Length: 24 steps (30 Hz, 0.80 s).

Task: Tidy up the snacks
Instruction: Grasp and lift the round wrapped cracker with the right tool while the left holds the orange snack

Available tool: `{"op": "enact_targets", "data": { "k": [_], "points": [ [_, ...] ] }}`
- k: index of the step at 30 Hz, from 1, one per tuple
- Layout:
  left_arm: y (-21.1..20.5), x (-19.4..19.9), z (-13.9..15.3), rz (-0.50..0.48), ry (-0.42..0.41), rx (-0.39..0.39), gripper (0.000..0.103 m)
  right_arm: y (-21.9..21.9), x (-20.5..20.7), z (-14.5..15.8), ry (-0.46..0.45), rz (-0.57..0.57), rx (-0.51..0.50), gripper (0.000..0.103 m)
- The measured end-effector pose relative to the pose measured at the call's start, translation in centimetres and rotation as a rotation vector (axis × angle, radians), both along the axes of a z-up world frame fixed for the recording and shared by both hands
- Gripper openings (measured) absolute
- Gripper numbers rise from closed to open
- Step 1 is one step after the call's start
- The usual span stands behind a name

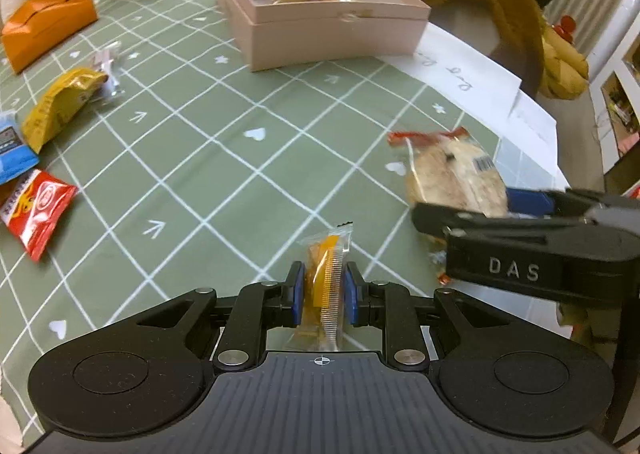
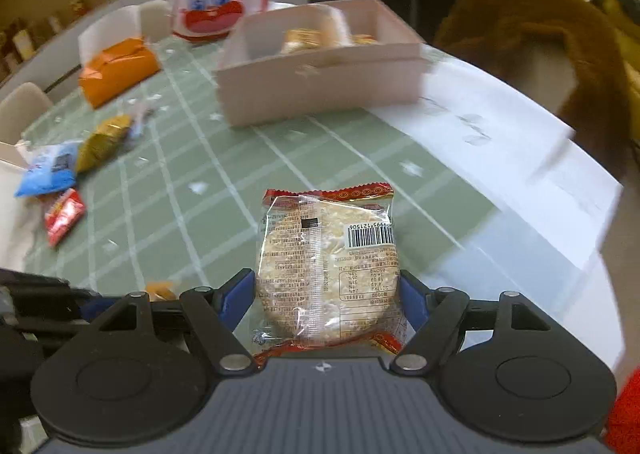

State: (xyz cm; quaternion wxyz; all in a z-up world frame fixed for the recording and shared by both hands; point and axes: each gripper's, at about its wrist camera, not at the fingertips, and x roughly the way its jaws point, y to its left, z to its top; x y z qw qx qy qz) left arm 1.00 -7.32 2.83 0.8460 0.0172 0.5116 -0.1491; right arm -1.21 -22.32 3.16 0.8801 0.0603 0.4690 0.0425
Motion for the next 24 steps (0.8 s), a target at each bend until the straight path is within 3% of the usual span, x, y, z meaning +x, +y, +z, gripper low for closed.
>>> {"op": "enact_targets", "data": {
  "k": [4, 9, 16, 24],
  "points": [
    [-1.0, -0.3, 0.0, 0.013, 0.001, 0.007, 0.024, -1.5, -1.1, -0.7, -0.023, -0.033, 0.034, 0.076],
    [-1.4, 0.1, 0.0, 0.033, 0.005, 0.021, 0.025, -1.0, -1.8, -1.1, -0.072, -0.016, -0.026, 0.077],
    [-1.5, 0.6, 0.1, 0.057, 0.011, 0.022, 0.025, -1.2, -2.6, -1.3, -0.119, -0.01, -0.028, 0.077],
    [-1.3, 0.7, 0.0, 0.061, 0.014, 0.0, 0.024, -1.3, -2.1, -1.3, -0.107, -0.015, -0.034, 0.077]
  ]
}}
